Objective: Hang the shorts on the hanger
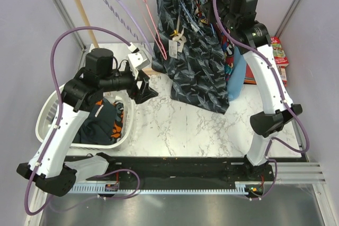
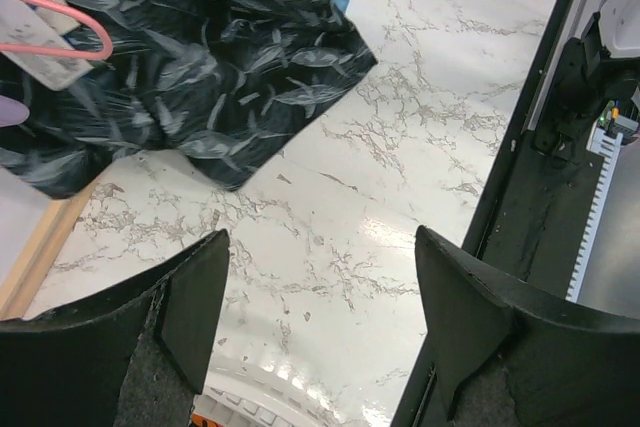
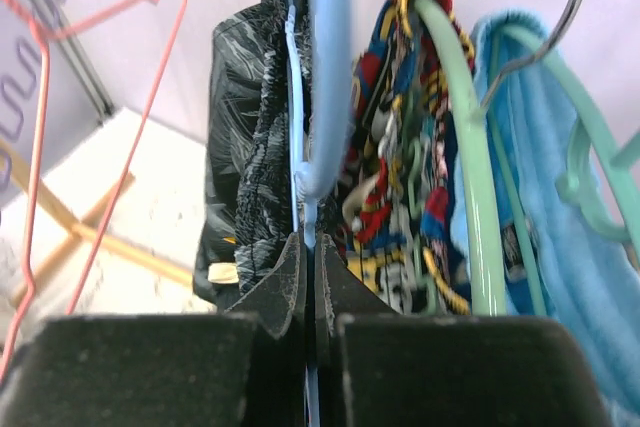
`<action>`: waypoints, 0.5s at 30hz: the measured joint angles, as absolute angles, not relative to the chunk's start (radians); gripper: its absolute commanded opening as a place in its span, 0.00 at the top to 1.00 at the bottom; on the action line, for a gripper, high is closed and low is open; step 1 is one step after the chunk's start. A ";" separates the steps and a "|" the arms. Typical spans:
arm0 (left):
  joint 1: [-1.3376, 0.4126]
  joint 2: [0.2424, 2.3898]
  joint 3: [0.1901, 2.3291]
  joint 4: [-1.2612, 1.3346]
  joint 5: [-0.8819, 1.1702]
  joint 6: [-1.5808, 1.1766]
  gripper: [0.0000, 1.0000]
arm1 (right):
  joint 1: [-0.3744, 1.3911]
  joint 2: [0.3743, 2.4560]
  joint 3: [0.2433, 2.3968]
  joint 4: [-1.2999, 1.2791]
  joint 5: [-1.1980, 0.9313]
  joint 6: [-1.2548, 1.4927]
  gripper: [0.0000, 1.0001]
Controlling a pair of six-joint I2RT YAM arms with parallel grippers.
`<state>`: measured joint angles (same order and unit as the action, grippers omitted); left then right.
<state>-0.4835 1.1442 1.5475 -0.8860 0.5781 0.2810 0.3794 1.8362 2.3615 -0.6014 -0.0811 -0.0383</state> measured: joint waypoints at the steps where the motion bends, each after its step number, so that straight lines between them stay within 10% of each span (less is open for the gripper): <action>1: -0.484 1.144 1.546 -0.886 0.578 0.280 0.19 | 0.379 1.848 2.365 -0.572 -0.080 -0.025 1.00; 15: -0.476 1.087 1.479 -0.880 0.578 0.274 0.18 | 0.368 2.042 2.444 -0.312 -0.072 0.105 1.00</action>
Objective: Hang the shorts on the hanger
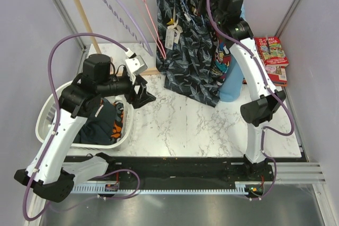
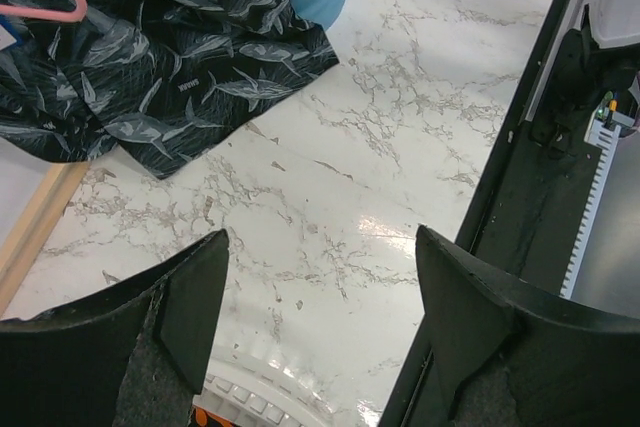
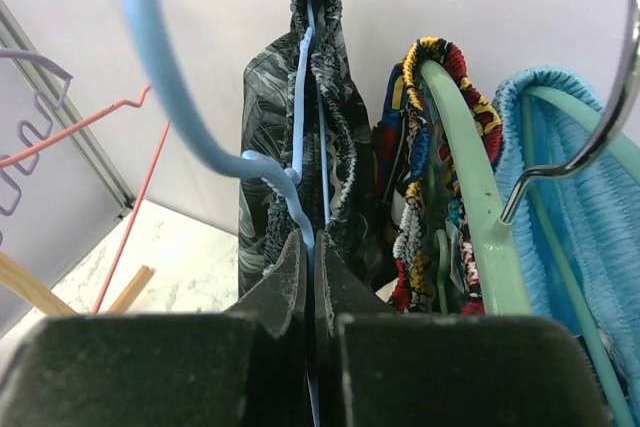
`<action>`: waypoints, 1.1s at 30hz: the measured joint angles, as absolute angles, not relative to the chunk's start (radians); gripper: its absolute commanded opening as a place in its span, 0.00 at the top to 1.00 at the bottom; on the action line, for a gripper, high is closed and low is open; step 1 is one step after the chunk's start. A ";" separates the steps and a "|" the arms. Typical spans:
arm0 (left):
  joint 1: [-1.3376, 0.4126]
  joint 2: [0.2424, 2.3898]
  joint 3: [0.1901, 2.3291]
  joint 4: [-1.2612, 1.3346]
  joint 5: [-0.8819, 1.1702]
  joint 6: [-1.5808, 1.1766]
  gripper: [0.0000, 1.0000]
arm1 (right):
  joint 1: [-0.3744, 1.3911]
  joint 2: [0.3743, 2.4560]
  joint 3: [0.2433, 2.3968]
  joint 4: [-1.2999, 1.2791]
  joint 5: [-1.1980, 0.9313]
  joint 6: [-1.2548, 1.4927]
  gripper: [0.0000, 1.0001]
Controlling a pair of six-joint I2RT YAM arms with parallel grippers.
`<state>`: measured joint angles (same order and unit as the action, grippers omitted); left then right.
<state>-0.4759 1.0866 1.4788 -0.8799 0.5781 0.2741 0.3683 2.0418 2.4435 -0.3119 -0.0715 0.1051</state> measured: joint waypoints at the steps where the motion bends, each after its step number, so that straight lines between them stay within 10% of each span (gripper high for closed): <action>1: -0.474 1.082 1.474 -0.880 0.578 0.274 0.18 | 0.368 2.047 2.444 -0.301 -0.072 0.110 1.00; 33: -0.471 1.050 1.409 -0.883 0.580 0.274 0.18 | 0.331 2.094 2.391 -0.150 -0.101 0.172 1.00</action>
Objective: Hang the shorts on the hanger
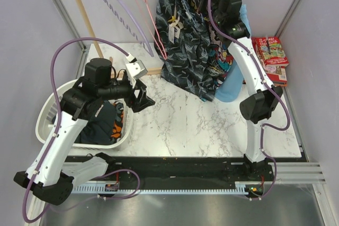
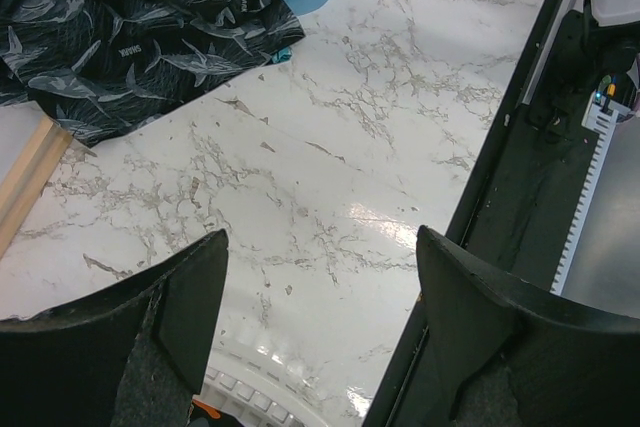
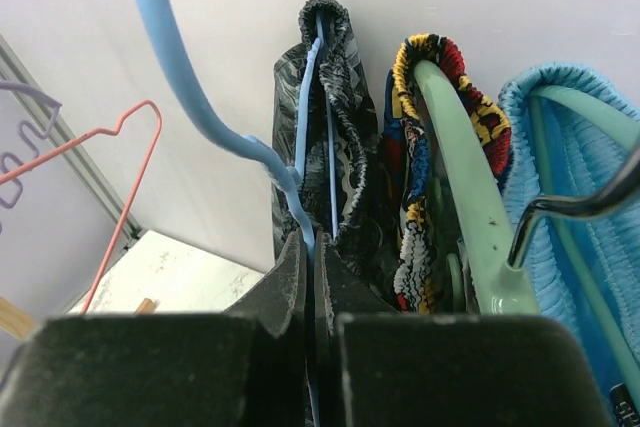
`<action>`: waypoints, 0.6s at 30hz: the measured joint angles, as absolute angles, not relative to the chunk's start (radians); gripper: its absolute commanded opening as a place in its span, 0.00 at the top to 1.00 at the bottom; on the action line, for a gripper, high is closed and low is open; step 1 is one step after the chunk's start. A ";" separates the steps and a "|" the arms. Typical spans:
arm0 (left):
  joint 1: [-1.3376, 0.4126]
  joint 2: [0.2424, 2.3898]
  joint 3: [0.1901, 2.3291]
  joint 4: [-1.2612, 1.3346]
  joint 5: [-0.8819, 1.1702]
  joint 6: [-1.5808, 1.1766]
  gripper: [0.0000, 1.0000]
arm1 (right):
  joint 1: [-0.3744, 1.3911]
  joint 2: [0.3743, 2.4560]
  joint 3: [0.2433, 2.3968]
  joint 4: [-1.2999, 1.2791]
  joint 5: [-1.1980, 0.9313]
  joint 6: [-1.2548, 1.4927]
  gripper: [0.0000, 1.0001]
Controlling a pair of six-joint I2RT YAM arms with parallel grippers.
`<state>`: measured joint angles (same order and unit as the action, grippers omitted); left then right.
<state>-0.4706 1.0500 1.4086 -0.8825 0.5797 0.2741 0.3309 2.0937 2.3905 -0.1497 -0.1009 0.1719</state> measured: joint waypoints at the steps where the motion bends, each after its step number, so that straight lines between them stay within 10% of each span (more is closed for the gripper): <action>1: -0.471 1.050 1.406 -0.883 0.580 0.274 0.18 | 0.331 2.096 2.391 -0.144 -0.106 0.172 1.00; 6: -0.470 1.050 1.401 -0.883 0.578 0.274 0.17 | 0.331 2.095 2.389 -0.151 -0.128 0.171 0.43; 18: -0.281 1.026 1.397 -0.850 0.642 0.182 0.14 | 0.331 1.882 2.243 -0.208 -0.161 0.141 0.08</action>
<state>-0.2806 1.0264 1.3968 -0.8501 0.6422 0.1822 0.3305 1.8820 2.2425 -0.2081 -0.1608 0.1410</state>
